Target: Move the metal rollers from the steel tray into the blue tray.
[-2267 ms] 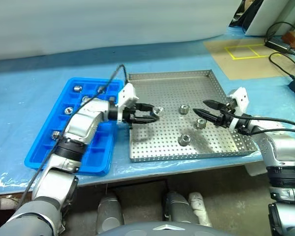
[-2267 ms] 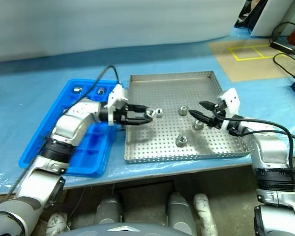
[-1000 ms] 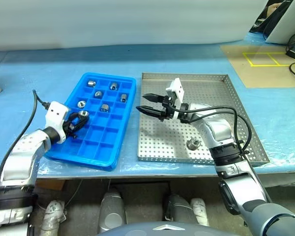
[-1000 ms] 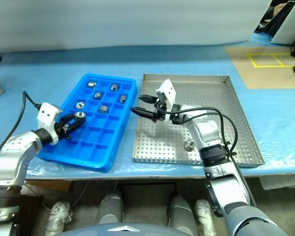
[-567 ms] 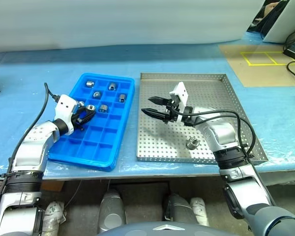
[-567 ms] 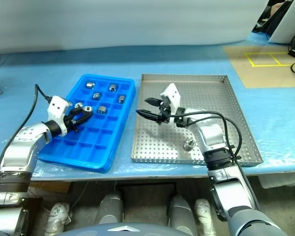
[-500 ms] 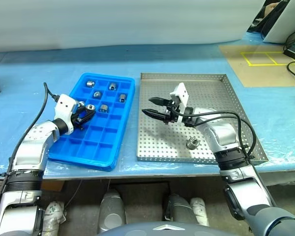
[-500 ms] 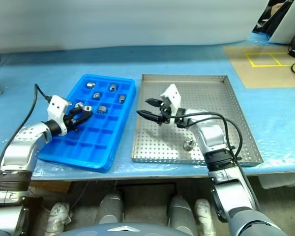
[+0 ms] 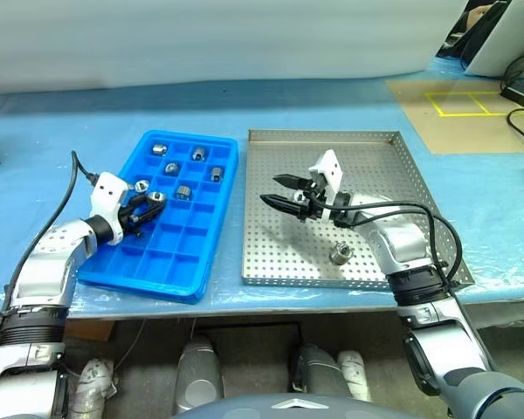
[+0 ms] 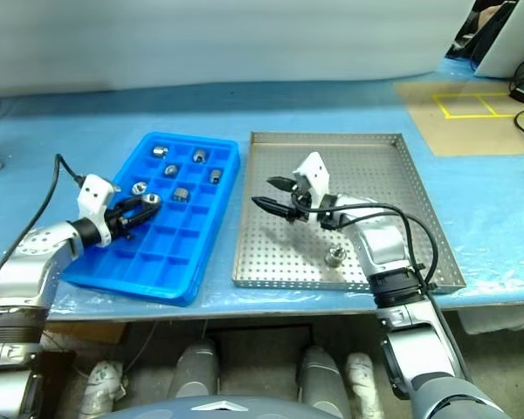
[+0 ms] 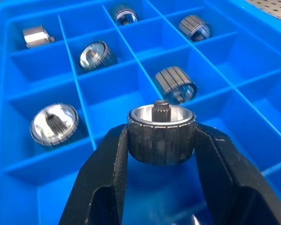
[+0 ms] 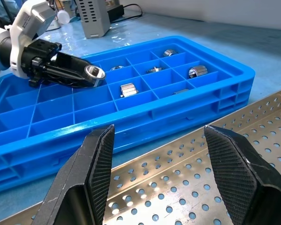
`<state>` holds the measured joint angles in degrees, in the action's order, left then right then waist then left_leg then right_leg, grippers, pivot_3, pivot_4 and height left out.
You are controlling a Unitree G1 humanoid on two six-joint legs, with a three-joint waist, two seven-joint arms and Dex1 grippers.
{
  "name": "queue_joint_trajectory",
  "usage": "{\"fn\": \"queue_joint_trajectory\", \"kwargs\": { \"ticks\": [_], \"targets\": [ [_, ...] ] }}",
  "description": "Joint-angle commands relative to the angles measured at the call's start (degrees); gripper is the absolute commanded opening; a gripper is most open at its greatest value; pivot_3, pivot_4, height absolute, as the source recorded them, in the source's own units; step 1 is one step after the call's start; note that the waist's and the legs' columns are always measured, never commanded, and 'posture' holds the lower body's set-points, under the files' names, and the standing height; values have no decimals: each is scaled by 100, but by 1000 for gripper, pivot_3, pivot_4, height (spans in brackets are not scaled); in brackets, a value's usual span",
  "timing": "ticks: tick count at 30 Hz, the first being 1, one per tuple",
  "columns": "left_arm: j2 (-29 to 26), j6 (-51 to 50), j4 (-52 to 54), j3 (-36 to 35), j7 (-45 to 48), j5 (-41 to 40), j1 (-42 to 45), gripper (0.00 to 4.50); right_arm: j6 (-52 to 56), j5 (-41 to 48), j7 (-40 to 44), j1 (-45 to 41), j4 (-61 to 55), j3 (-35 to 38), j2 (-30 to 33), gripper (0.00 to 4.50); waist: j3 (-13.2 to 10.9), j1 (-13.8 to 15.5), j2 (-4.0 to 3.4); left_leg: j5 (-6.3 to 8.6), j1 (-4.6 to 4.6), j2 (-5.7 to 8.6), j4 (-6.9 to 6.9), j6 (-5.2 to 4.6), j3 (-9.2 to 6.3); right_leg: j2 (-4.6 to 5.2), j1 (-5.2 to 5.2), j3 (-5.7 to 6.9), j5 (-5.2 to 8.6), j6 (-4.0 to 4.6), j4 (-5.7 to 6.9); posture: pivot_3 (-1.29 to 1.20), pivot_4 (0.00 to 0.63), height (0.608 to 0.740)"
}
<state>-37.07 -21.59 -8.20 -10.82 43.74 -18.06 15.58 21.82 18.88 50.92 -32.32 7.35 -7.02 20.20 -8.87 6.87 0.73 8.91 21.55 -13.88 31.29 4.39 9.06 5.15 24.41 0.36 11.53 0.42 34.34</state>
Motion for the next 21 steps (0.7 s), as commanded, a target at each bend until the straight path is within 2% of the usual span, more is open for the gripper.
{"fn": "queue_joint_trajectory", "kwargs": {
  "ticks": [1, 9, 10, 15, 21],
  "targets": [
    [-168, 102, 133, -222, -27, -31, 73, 1969, -145, -25, 8, -29, -52, 81, 24, 3172, 0, 2, 0, 0, 0, -1, 0, 0, 0, 0, 0, 0, 0, 0, 0, 114, 150, 740],
    [-11, 178, -14, 34, -97, 122, 131, 1969, -174, -82, 47, -66, 18, 76, 14, 3172, 0, 9, 0, 0, 0, 0, 1, 0, -1, 0, 0, 0, 0, 0, 2, 109, 150, 740],
    [3, 123, -38, 22, -99, 97, 148, 2506, -175, -87, 49, -56, 23, 82, 24, 3225, 0, 8, 0, -1, 0, 0, 0, 1, -1, 0, 0, 0, 0, 0, 2, 109, 150, 740],
    [-78, -8, 93, 87, 80, 33, 151, 3928, -92, -44, 61, 52, -119, 83, 49, 3225, 0, 17, 0, 0, 1, 3, 0, -1, 0, 1, 0, 0, 1, 0, 2, 99, 150, 740],
    [-134, -419, 521, -119, 348, -557, 588, 3928, 9, 39, 89, 73, -195, 235, 203, 3225, -1, 15, 1, -1, 1, 2, 1, 1, -2, 1, 0, 1, 1, 1, 8, 79, 150, 740]
  ]
}}
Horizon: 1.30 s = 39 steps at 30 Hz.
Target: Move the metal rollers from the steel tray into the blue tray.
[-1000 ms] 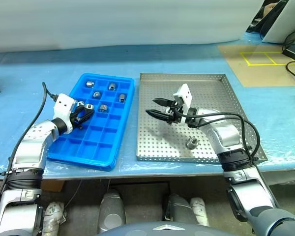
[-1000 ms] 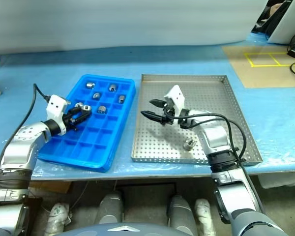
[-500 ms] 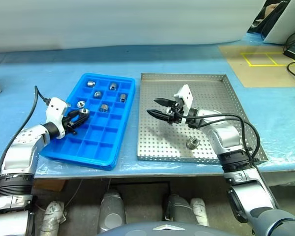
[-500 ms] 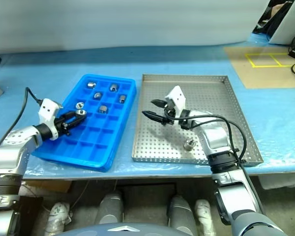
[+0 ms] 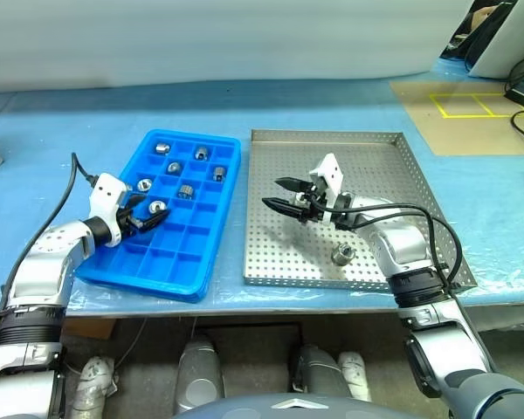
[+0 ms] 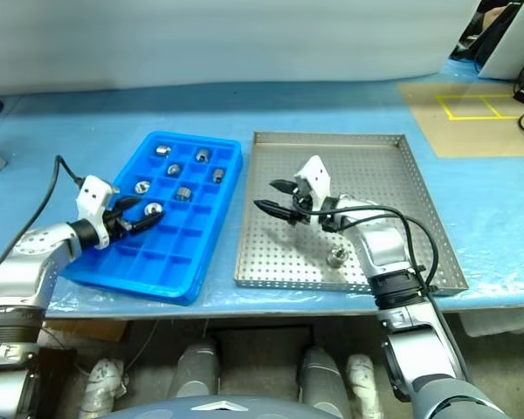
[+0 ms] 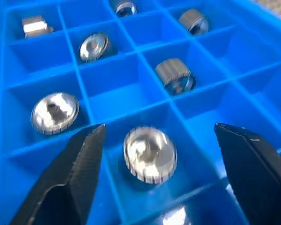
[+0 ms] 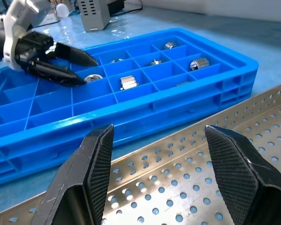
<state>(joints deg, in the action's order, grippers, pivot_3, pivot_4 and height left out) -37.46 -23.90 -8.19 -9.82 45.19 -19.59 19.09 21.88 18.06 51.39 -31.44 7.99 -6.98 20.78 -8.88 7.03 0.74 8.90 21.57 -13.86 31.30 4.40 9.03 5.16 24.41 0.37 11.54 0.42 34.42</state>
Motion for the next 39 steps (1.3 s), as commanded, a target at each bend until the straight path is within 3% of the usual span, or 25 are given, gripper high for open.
{"fn": "queue_joint_trajectory", "kwargs": {
  "ticks": [1, 4, 8, 13, 20, 27, 39],
  "targets": [
    [-87, -263, 673, -201, 284, -530, 306, 3928, -5, 117, 43, -16, -243, 267, 200, 3225, 0, -4, 0, 0, 0, 0, 0, 0, 0, 0, 0, -1, 0, 0, 0, 78, 150, 740],
    [99, -385, 946, 75, 425, -712, 651, 3928, -4, 158, 5, -63, -141, 461, 381, 3225, 0, 3, 0, -1, 0, 2, 1, 2, 0, 1, 0, -2, 0, 0, 0, 75, 150, 740],
    [769, 125, 199, 941, 520, -169, 1520, 3928, 156, 413, -107, -181, -141, 994, 597, 3225, 0, 18, 0, -3, -1, 8, 3, 0, 1, 2, -3, -9, 0, 1, 2, 38, 150, 740],
    [2038, 1132, -2101, 1732, 455, 627, 2812, 3928, 437, 676, -313, 5, -573, 1355, 723, 3225, -1, -48, 2, -9, -1, 11, 8, -8, 4, -1, -2, -22, -1, -1, 8, -46, 150, 740],
    [3160, 2397, -4747, 1836, 130, 1306, 4137, 3928, 732, 683, -790, 746, -1565, 1418, 728, 3225, -1, -249, 4, -4, 8, 16, 8, -20, 2, -5, -1, -29, -14, -23, -1, -169, 150, 740],
    [3415, 2732, -5844, 1937, 6, 1837, 4412, 3928, 897, 713, -1156, 1157, -2045, 1607, 795, 3225, -1, -359, 4, -2, 5, 18, 2, -19, 4, -4, -3, -32, -7, -12, -17, -227, 150, 740],
    [3859, 2786, -6394, 1763, -500, 2193, 4358, 3928, 827, 664, -1399, 1354, -2168, 1601, 836, 3225, -1, -443, 4, 5, 11, 22, 5, -40, 7, 2, -26, -33, -19, -23, -69, -271, 150, 740]
  ]
}}
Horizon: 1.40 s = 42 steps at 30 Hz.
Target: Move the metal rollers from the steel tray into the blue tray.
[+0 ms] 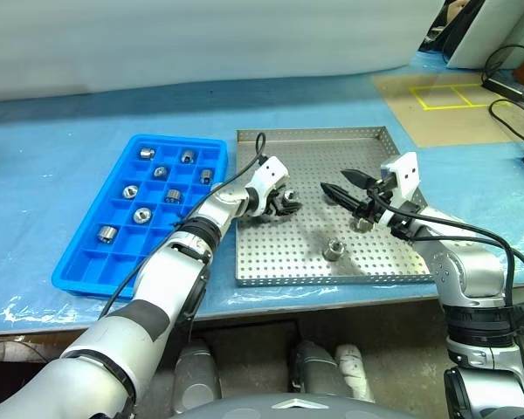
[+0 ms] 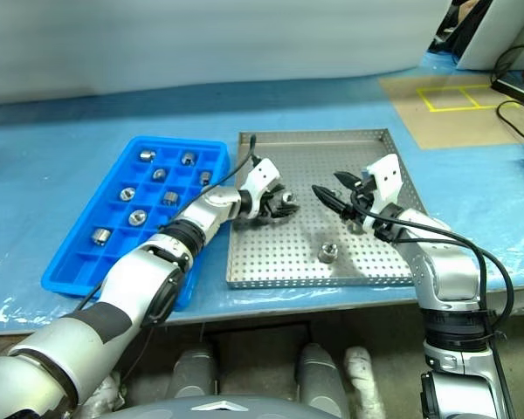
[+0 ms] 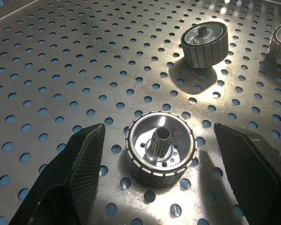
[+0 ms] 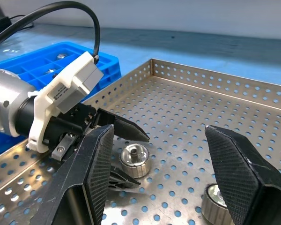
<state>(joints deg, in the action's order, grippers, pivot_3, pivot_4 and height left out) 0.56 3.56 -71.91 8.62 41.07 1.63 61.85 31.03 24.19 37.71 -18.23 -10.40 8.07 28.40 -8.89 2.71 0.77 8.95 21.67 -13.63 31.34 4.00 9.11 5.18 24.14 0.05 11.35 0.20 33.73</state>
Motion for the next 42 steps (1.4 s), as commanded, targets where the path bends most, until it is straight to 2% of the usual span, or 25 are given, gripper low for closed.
{"fn": "queue_joint_trajectory", "kwargs": {
  "ticks": [1, 9, 12, 14, 18, 20, 25, 29, 33, 35, 37, 40, 42],
  "targets": [
    [64, -4, -73, -64, -171, 120, 48, 3928, -94, 45, -44, 54, -332, 96, 78, 3225, 0, -21, 0, 1, 0, 0, -1, -1, 0, 0, 0, 0, 0, 0, 0, -272, 150, 740],
    [104, -175, -222, -138, -459, 257, -78, 3928, -112, 14, -141, 197, -424, 61, 68, 3225, 0, -39, -1, 11, -20, -1, -1, -17, 5, 1, -12, -2, 0, 0, -2, -283, 150, 740],
    [160, -239, -245, -295, -632, 191, -52, 3353, -111, 4, -160, 171, -411, 49, 73, 3225, 0, -45, -1, 13, -29, -1, -1, -19, 12, 4, -17, -5, 0, 0, -2, -284, 150, 740],
    [157, -233, -250, -289, -774, 275, -42, 2786, -127, -3, -155, 155, -379, 49, 83, 3225, 1, -47, -1, 14, -30, -1, -1, -20, 14, 3, -17, -7, 0, 0, -2, -282, 150, 740],
    [121, -165, -213, -347, -489, 242, -39, 2786, -181, -36, -155, 140, -320, 45, 87, 3225, 1, -45, -1, 14, -27, -1, -4, -20, 15, 3, -17, -6, 0, 0, -7, -278, 150, 740],
    [74, -148, -188, -340, -513, 279, -29, 2256, -211, -41, -182, 117, -297, 42, 49, 3225, 0, -46, -1, 15, -27, -1, -4, -21, 17, 3, -16, -6, 0, 0, -8, -275, 150, 740],
    [-42, 130, 225, -589, 255, -63, -92, 2256, -200, 1, -164, 14, -290, -70, -45, 3225, 0, -38, -1, 15, -26, -1, -10, -22, 19, 3, -12, -6, 0, 0, -12, -245, 150, 740],
    [-264, 146, 1184, -823, 837, -497, -237, 2256, -222, 14, -82, -154, -198, -167, -90, 3225, -2, -36, -2, 15, -10, -2, -14, -21, 20, 4, 1, -5, 0, 0, -15, -206, 150, 740],
    [-610, -490, 3291, -978, 927, -971, -787, 2256, -170, 125, 91, -439, -158, -328, -189, 3225, -3, -39, -4, 15, 2, -6, -16, -21, 20, 2, 13, -1, 0, 1, -14, -178, 150, 740],
    [-904, -1111, 4648, -941, 926, -1148, -1450, 2256, -282, 55, 206, -698, 78, -473, -274, 3225, -3, -41, -5, 15, -1, -9, -22, -20, 27, 2, 16, -2, 0, 1, -15, -128, 150, 740],
    [-1172, -1466, 5460, -805, 902, -1136, -1981, 2256, -396, -13, 288, -928, 326, -560, -337, 3225, -1, -68, -8, 18, -10, -13, -28, -17, 38, 1, 17, -3, 1, 2, -14, -95, 150, 740],
    [-1319, -1763, 5785, -654, 743, -1091, -2450, 2256, -533, -19, 388, -1286, 716, -511, -371, 3225, -6, -7, -15, 22, -7, -19, -32, -13, 39, 0, 19, 4, 4, 6, -13, -61, 150, 740],
    [-1240, -1675, 5501, -506, 511, -901, -2397, 2256, -598, -22, 477, -1401, 904, -465, -324, 3225, -11, 93, -15, 21, 3, -14, -28, -13, 40, 4, 21, 3, 4, 6, -13, -47, 150, 740]
  ]
}}
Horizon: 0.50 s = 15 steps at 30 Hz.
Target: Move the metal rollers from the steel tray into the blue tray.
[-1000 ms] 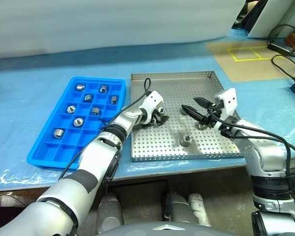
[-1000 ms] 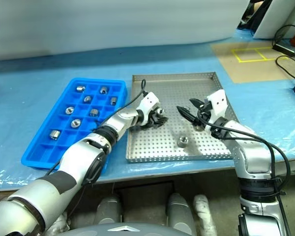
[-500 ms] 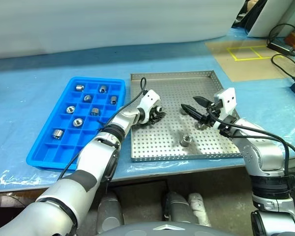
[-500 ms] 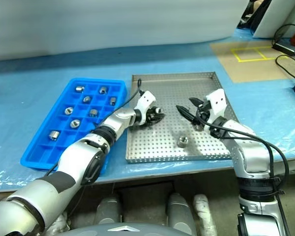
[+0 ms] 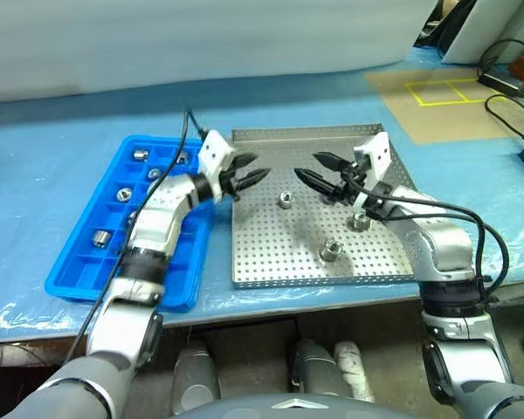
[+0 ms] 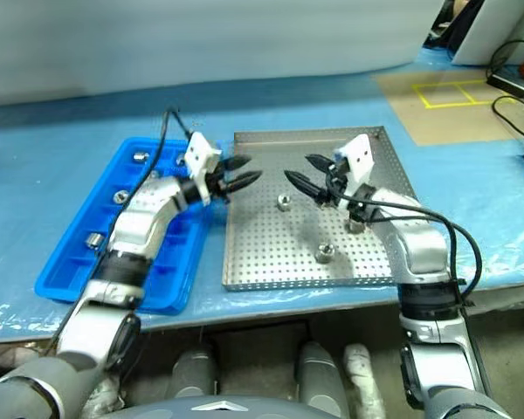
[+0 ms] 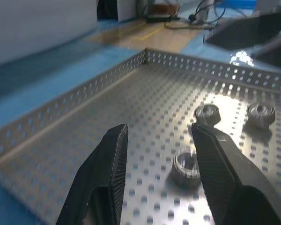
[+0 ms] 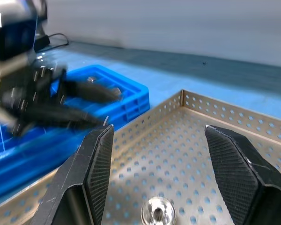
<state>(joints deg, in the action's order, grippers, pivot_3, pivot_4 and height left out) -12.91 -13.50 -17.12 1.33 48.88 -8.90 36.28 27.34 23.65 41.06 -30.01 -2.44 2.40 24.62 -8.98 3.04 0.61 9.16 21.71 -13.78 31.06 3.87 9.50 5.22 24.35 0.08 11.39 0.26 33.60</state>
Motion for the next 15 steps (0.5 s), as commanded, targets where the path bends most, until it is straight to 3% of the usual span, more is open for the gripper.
{"fn": "queue_joint_trajectory", "kwargs": {
  "ticks": [1, 7, 13, 15],
  "targets": [
    [171, 122, -246, 294, -368, 240, 274, 2256, -271, 6, 168, -239, 175, 108, 83, 3225, -2, 114, 1, -1, 8, -1, 7, -2, 0, 0, 1, 0, 0, 0, -1, -46, 150, 740],
    [720, 806, -1997, 459, -662, 463, 1173, 2256, -332, -39, 134, -105, 168, 180, 151, 3225, -2, 229, 2, -9, 12, 7, 24, 4, -1, 8, 0, -4, -1, -2, 6, -100, 150, 740],
    [1181, 1439, -3856, 556, -657, 712, 1951, 2256, -177, -21, -180, 362, -401, 299, 159, 3225, -2, 104, 1, -10, 8, 7, 17, 4, -1, 3, 1, -6, -14, -23, 6, -187, 150, 740],
    [1250, 1566, -4152, 550, -515, 725, 2055, 2851, -117, 5, -263, 514, -578, 364, 196, 3225, -2, 55, 1, -9, 7, 7, 15, 3, -1, 2, 1, -7, -16, -27, 4, -214, 150, 740]
  ]
}}
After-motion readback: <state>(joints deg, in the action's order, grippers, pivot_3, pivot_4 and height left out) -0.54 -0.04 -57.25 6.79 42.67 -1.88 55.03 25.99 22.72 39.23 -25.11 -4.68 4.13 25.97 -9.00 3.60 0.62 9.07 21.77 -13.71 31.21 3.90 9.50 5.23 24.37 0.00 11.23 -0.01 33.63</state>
